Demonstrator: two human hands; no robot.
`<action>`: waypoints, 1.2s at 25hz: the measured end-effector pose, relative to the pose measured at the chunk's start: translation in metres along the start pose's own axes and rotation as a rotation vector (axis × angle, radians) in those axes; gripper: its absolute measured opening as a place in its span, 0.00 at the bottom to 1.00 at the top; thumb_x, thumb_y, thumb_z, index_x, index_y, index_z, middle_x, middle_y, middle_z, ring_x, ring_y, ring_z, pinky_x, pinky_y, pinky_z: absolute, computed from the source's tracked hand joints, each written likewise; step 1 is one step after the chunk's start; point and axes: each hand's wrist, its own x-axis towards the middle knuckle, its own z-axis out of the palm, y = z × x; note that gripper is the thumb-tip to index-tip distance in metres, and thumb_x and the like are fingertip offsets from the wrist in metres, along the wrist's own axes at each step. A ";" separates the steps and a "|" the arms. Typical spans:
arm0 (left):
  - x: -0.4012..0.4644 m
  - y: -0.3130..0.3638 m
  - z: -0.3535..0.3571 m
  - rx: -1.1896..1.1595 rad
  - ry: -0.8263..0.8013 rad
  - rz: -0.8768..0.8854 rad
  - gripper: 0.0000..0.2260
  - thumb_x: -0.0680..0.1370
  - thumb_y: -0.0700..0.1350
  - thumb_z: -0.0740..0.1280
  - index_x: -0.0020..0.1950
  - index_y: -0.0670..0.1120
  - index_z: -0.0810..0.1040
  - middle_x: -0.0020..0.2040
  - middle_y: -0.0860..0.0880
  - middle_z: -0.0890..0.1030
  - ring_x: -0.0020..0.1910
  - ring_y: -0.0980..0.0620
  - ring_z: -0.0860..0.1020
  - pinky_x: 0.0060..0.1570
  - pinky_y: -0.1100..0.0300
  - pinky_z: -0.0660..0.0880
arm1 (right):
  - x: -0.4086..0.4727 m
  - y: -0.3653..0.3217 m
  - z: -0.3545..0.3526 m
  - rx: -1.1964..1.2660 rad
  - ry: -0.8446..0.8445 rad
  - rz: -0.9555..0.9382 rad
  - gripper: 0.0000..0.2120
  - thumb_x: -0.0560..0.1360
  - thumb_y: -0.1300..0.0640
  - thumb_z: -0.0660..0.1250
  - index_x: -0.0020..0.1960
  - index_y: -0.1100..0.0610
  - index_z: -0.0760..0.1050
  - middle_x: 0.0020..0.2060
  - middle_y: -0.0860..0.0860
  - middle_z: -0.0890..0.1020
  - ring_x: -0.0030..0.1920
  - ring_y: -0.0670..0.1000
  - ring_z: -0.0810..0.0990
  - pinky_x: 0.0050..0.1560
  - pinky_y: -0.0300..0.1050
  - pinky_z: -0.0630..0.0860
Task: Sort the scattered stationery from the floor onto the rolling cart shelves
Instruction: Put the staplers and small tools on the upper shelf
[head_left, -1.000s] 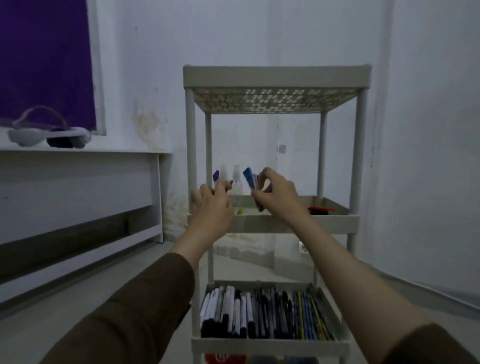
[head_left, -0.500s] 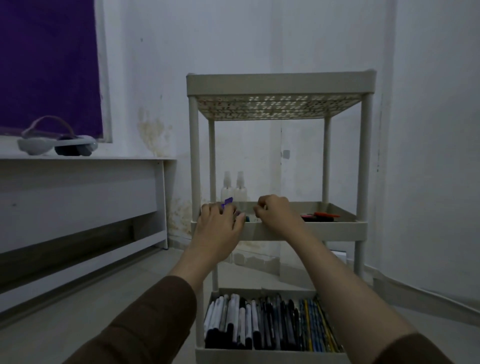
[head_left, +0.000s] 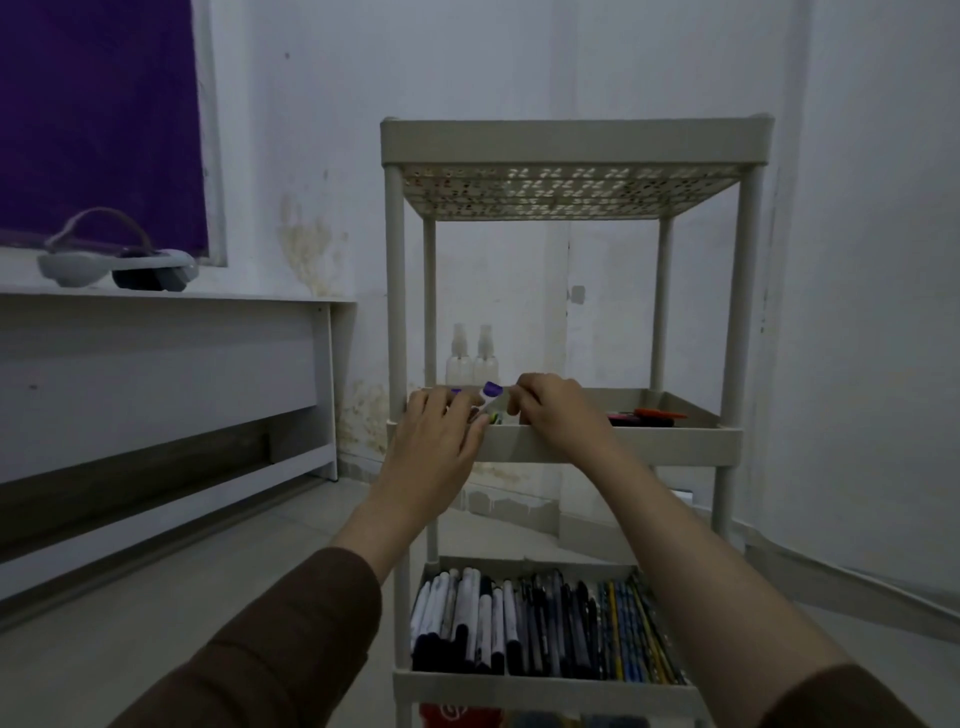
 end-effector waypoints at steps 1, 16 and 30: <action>0.000 0.000 -0.001 -0.041 -0.002 -0.015 0.16 0.82 0.49 0.50 0.66 0.47 0.69 0.60 0.47 0.71 0.59 0.49 0.64 0.59 0.59 0.60 | 0.000 0.000 0.000 0.000 0.005 0.003 0.15 0.81 0.57 0.54 0.49 0.65 0.76 0.47 0.61 0.81 0.50 0.60 0.78 0.53 0.55 0.75; -0.002 0.003 -0.008 -0.546 0.006 -0.087 0.20 0.80 0.35 0.55 0.71 0.47 0.64 0.58 0.50 0.75 0.54 0.61 0.72 0.50 0.77 0.67 | -0.002 -0.001 0.000 -0.110 -0.093 0.014 0.15 0.81 0.51 0.50 0.59 0.56 0.71 0.56 0.58 0.78 0.56 0.60 0.75 0.56 0.56 0.73; -0.015 -0.004 0.006 0.316 -0.040 -0.050 0.17 0.79 0.52 0.46 0.60 0.45 0.66 0.57 0.47 0.71 0.57 0.50 0.67 0.62 0.57 0.62 | -0.001 0.002 -0.008 0.130 -0.183 -0.125 0.14 0.78 0.66 0.56 0.55 0.57 0.79 0.55 0.54 0.81 0.54 0.48 0.79 0.59 0.49 0.74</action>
